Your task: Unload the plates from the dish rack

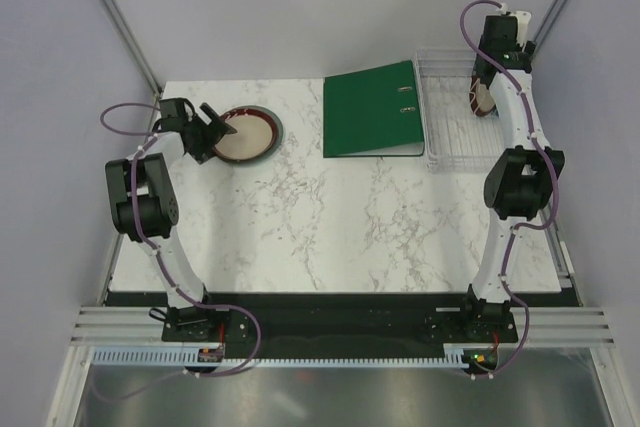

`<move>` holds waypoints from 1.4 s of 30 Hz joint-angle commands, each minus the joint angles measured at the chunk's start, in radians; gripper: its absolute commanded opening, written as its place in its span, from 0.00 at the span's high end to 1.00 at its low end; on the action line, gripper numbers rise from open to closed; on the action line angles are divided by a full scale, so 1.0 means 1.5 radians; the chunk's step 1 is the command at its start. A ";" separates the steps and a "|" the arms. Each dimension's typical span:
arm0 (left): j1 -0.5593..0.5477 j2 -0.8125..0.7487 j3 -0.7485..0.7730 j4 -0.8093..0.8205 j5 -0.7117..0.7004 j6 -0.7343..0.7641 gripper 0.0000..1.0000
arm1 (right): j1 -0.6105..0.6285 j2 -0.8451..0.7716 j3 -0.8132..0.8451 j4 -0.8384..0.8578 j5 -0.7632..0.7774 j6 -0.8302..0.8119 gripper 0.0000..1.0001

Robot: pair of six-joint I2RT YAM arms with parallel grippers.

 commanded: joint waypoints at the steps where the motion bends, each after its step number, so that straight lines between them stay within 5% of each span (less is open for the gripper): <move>1: 0.001 0.050 0.027 -0.065 -0.016 0.032 0.00 | 0.005 0.021 0.055 0.003 0.022 -0.024 0.21; 16: -0.013 0.048 0.116 -0.202 -0.224 0.084 0.00 | -0.016 0.109 0.118 0.029 0.004 -0.018 0.28; 18: -0.013 0.037 0.104 -0.206 -0.240 0.079 0.00 | -0.018 0.123 0.125 0.031 0.001 -0.020 0.43; 22: -0.014 -0.013 0.076 -0.196 -0.246 0.072 0.00 | -0.022 0.134 0.128 0.038 -0.014 -0.018 0.57; 28: -0.017 -0.070 0.074 -0.192 -0.170 0.078 0.00 | -0.030 0.157 0.126 0.045 -0.041 -0.009 0.60; 31: -0.025 -0.092 0.070 -0.189 -0.160 0.079 0.00 | -0.034 0.171 0.129 0.051 -0.061 -0.004 0.73; 32: -0.029 -0.097 0.068 -0.189 -0.156 0.080 0.00 | -0.036 0.177 0.130 0.054 -0.067 0.000 0.89; 34: -0.031 -0.109 0.062 -0.188 -0.154 0.081 0.00 | -0.038 0.180 0.128 0.057 -0.086 0.009 1.00; 42: -0.040 -0.116 0.035 -0.168 -0.123 0.073 0.00 | -0.039 0.124 0.082 0.103 -0.129 0.024 1.00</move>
